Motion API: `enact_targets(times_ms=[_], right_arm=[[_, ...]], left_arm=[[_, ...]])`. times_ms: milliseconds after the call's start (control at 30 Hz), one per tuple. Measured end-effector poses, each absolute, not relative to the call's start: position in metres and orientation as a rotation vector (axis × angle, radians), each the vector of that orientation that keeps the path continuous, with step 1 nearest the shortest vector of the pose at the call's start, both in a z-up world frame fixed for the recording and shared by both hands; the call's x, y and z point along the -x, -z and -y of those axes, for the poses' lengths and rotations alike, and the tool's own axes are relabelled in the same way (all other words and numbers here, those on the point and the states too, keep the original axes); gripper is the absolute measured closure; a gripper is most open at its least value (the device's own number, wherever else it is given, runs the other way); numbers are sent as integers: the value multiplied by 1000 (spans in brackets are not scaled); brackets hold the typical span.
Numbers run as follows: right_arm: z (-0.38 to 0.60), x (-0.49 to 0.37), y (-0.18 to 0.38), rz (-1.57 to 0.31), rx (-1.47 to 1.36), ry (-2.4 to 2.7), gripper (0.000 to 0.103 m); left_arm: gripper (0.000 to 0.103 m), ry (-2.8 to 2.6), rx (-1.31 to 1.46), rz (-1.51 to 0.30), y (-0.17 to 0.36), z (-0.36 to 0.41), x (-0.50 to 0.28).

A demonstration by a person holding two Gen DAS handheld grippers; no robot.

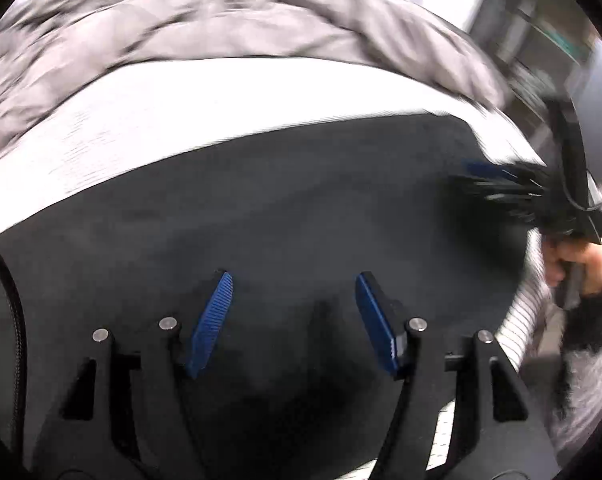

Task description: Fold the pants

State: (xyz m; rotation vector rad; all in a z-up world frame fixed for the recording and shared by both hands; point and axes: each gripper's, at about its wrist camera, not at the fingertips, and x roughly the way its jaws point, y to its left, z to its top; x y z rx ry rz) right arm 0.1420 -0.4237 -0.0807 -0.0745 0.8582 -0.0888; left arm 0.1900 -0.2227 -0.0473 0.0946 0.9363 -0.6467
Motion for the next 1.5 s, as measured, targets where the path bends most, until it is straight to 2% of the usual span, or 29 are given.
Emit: enact_targets(times_ms=[67,133,200,233,267,400,500,667,700,733,800,867,933,1033,1100,1167,1233,1267,1367,1433,1500], right_arm=[[377,-147,89,-875,131,-59,46],[347,-151,105,-923,203,-167,45],[332,-144,120,-941,332,-176,42],[335,-140,120,-941,344,-181,38],[344,-136,118,-954,324,-177,32],[400,-117,117,-987,298,34,22],[441,-106,109,-961,166,91,27],[416,-99,85,-850,113,8,28],[408,-102,86,-848,123,-13,28],[398,-107,90,-859,151,-31,28],[388,-118,108,-917,238,-21,28],[390,-124,126,-961,297,40,23],[406,-122,121,-966,255,101,22],[430,-108,118,-944,336,312,22],[450,-98,115,-943,244,315,22],[464,-80,104,-916,94,299,22],[487,-54,91,-859,-100,264,22],[495,-43,87,-838,-169,247,22],[515,4,84,-780,-393,213,22],[526,31,95,-788,-491,244,22],[532,38,119,-841,-579,261,22]], left_arm=[[40,712,-205,-981,63,243,-178],[39,702,-285,-977,71,247,-167],[32,723,-305,-999,67,233,-161],[25,718,-297,-1006,65,226,-162],[23,697,-290,-1016,65,213,-164],[23,606,-242,-1007,69,158,-173],[29,512,-113,-987,62,90,-182],[31,236,125,-917,57,-26,-184],[40,226,135,-940,64,-34,-188],[55,208,125,-976,73,-42,-194],[63,183,101,-989,76,-49,-196],[63,169,88,-982,72,-49,-196],[63,135,81,-970,70,-44,-196],[63,90,78,-907,56,-19,-194],[63,134,63,-854,37,7,-187],[60,195,66,-806,24,38,-187],[43,263,80,-776,15,65,-187],[39,298,85,-766,12,78,-185],[36,394,90,-765,10,120,-187],[19,429,102,-789,16,145,-189],[19,467,95,-850,35,171,-185]])
